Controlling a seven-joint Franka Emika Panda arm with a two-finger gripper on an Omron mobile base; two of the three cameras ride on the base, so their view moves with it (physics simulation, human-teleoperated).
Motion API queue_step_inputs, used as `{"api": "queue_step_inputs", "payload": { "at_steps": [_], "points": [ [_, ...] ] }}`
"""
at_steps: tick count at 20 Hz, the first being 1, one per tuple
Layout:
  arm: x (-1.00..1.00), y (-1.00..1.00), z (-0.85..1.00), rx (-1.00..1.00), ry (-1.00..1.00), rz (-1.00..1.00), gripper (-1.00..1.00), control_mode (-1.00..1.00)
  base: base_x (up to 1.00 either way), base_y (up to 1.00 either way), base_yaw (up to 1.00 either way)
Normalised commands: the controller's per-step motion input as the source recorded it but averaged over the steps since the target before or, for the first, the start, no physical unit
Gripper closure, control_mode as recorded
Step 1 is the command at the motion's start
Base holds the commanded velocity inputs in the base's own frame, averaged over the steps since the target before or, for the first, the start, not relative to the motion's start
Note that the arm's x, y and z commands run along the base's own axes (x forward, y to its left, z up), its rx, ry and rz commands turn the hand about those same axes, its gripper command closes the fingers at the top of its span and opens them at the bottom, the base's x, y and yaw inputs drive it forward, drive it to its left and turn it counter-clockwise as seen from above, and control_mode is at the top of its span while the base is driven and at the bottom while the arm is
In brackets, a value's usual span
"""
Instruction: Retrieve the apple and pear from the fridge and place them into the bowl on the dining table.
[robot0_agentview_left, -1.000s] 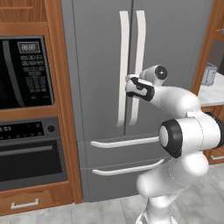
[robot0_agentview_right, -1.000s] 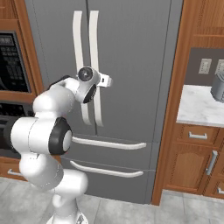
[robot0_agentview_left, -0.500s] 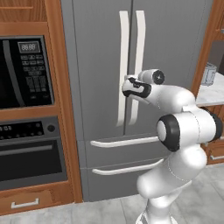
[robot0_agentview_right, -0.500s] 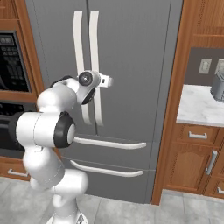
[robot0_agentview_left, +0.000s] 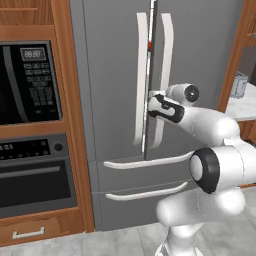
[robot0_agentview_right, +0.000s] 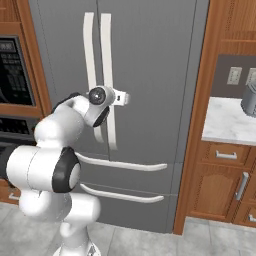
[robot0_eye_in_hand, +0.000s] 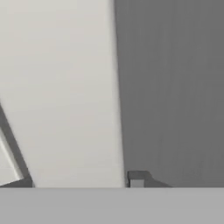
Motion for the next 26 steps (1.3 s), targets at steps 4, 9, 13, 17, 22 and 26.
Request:
{"api": "queue_step_inputs", "payload": {
  "at_steps": [4,9,13,17,22,26],
  "points": [
    [-1.00,-0.79,0.29,0.00,0.03,0.00,1.00,-1.00,0.00,0.00,0.00],
    [-1.00,-0.95,0.44,0.00,0.11,0.00,1.00,-1.00,0.00,0.00,0.00],
    [-0.93,-0.98,0.48,0.00,0.24,-0.01,1.00,-1.00,0.00,0.00,0.00],
    [-0.85,-0.95,0.43,-0.01,0.27,-0.02,1.00,-1.00,0.00,0.00,0.00],
    [-0.94,-0.90,0.17,0.00,0.07,-0.03,1.00,-1.00,0.00,0.00,0.00],
    [-1.00,-0.23,0.35,-0.01,-0.29,0.00,1.00,-1.00,0.00,0.00,0.00]
  ]
}}
